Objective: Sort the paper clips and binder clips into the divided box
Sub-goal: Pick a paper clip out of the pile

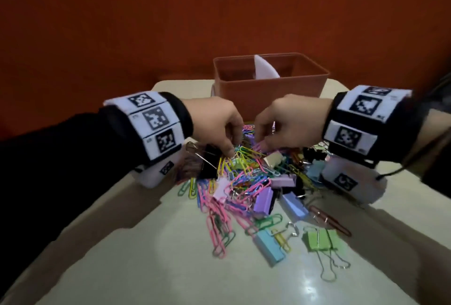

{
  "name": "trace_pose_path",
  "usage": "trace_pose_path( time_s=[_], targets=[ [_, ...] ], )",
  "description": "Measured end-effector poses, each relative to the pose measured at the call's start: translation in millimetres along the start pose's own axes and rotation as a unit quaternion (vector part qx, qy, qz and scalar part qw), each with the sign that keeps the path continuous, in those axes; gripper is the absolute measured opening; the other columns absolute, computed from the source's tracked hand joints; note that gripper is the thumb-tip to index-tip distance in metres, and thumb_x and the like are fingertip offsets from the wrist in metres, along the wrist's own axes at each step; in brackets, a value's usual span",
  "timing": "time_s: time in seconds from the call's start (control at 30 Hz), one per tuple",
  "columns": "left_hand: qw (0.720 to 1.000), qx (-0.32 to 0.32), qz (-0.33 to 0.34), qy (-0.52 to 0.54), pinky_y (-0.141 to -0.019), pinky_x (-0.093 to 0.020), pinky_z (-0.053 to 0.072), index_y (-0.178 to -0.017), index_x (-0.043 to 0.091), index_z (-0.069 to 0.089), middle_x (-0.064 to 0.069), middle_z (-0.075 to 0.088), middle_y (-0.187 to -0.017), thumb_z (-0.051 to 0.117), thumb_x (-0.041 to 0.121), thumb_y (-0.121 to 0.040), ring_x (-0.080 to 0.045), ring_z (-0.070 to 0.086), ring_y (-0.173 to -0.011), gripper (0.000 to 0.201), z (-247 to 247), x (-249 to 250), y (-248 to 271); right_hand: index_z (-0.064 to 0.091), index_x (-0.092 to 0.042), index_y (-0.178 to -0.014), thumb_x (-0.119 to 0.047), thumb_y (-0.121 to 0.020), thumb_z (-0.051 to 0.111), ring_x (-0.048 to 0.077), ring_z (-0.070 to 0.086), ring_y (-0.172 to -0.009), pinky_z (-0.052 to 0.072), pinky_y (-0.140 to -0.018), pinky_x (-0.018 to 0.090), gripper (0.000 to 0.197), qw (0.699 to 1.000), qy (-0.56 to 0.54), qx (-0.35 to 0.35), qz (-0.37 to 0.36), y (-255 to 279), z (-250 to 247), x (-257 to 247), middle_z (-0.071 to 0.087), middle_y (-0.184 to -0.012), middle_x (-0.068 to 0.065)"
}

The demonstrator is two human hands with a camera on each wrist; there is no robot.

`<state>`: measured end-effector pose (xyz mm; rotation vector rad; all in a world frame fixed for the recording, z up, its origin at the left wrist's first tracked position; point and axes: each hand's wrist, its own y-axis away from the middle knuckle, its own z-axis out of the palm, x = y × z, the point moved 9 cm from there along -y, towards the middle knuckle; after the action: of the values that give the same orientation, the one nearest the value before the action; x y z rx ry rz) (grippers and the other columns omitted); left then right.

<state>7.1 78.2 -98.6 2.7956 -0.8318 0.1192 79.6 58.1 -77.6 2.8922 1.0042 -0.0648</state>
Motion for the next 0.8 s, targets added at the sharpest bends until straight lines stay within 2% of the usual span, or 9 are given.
trace_pose_path(
  time_s=[0.07, 0.17, 0.27, 0.3, 0.4, 0.47, 0.53, 0.7, 0.8],
  targets=[
    [1.000, 0.009, -0.014, -0.001, -0.068, -0.023, 0.048, -0.100, 0.021, 0.073, 0.009, 0.068, -0.081, 0.080, 0.027, -0.074, -0.009, 0.062, -0.073, 0.028, -2.0, -0.5, 1.3, 0.072, -0.025, -0.096, -0.033, -0.079, 0.071, 0.009, 0.052, -0.072, 0.040, -0.067, 0.021, 0.019, 1.000, 0.012, 0.001, 0.013, -0.9, -1.5, -2.4, 0.062, -0.077, -0.009],
    [0.999, 0.019, -0.026, 0.021, -0.059, -0.017, 0.045, -0.100, 0.018, 0.072, 0.015, 0.062, -0.068, 0.078, 0.017, -0.077, 0.001, 0.056, -0.057, 0.024, -3.8, -1.1, 5.7, 0.073, -0.020, -0.094, -0.021, -0.077, 0.072, 0.008, 0.051, -0.071, 0.038, -0.060, 0.020, 0.017, 0.999, 0.016, 0.015, 0.027, -0.4, -2.4, -3.8, 0.063, -0.073, -0.009],
    [0.998, 0.040, -0.026, 0.046, -0.054, -0.012, 0.040, -0.098, 0.020, 0.072, 0.013, 0.064, -0.069, 0.074, 0.015, -0.080, 0.003, 0.055, -0.055, 0.019, -10.5, -1.5, 10.5, 0.073, -0.019, -0.088, -0.015, -0.075, 0.072, 0.001, 0.048, -0.059, 0.031, -0.052, 0.005, 0.013, 0.999, 0.000, 0.033, 0.036, -0.3, -5.7, 0.2, 0.052, -0.061, -0.018],
    [0.997, 0.048, -0.026, 0.057, -0.052, -0.010, 0.040, -0.098, 0.020, 0.072, 0.013, 0.064, -0.069, 0.071, 0.014, -0.083, 0.004, 0.055, -0.055, 0.016, -13.1, -2.2, 12.7, 0.073, -0.019, -0.085, -0.014, -0.075, 0.072, -0.001, 0.048, -0.058, 0.032, -0.052, 0.005, 0.012, 0.998, -0.012, 0.038, 0.039, 0.1, -7.7, 2.6, 0.052, -0.060, -0.018],
    [0.993, 0.064, -0.036, 0.097, -0.055, -0.007, 0.043, -0.096, 0.021, 0.072, 0.009, 0.069, -0.071, 0.060, 0.013, -0.091, 0.006, 0.058, -0.055, 0.015, -16.4, -6.9, 17.7, 0.071, -0.017, -0.080, -0.017, -0.075, 0.076, -0.003, 0.051, -0.062, 0.036, -0.055, 0.011, 0.007, 0.996, -0.055, 0.050, 0.048, 3.9, -13.6, 9.9, 0.058, -0.066, -0.016],
    [0.987, 0.057, -0.051, 0.143, -0.067, -0.019, 0.056, -0.098, 0.015, 0.071, -0.002, 0.073, -0.081, 0.056, 0.012, -0.095, -0.007, 0.067, -0.068, 0.016, -12.6, -11.5, 20.0, 0.069, -0.016, -0.077, -0.017, -0.075, 0.076, 0.005, 0.057, -0.065, 0.043, -0.058, 0.018, 0.006, 0.993, -0.086, 0.063, 0.056, 6.8, -16.6, 15.2, 0.064, -0.069, -0.010],
    [0.980, 0.057, -0.060, 0.179, -0.072, -0.026, 0.059, -0.097, 0.010, 0.071, -0.005, 0.072, -0.081, 0.057, 0.012, -0.095, -0.016, 0.070, -0.073, 0.014, -10.8, -14.1, 23.4, 0.067, -0.015, -0.071, -0.013, -0.074, 0.074, 0.015, 0.064, -0.066, 0.050, -0.063, 0.027, 0.008, 0.988, -0.118, 0.076, 0.066, 9.9, -20.0, 20.1, 0.068, -0.068, -0.003],
    [0.977, 0.057, -0.078, 0.191, -0.056, -0.017, 0.052, -0.093, 0.011, 0.069, 0.003, 0.068, -0.067, 0.059, 0.012, -0.094, -0.001, 0.063, -0.050, 0.010, -5.5, -21.7, 27.8, 0.065, -0.012, -0.068, -0.004, -0.073, 0.073, 0.021, 0.069, -0.070, 0.055, -0.069, 0.035, 0.012, 0.977, -0.184, 0.079, 0.078, 14.0, -25.7, 30.9, 0.072, -0.069, 0.006],
    [0.983, 0.050, -0.086, 0.157, -0.047, -0.012, 0.044, -0.096, 0.011, 0.071, 0.002, 0.067, -0.069, 0.060, 0.010, -0.092, 0.003, 0.057, -0.044, 0.011, -2.5, -21.1, 24.5, 0.065, -0.010, -0.071, -0.001, -0.075, 0.071, 0.009, 0.067, -0.060, 0.051, -0.058, 0.021, 0.012, 0.973, -0.203, 0.082, 0.077, 14.3, -28.6, 35.0, 0.072, -0.067, 0.005]
  ],
)
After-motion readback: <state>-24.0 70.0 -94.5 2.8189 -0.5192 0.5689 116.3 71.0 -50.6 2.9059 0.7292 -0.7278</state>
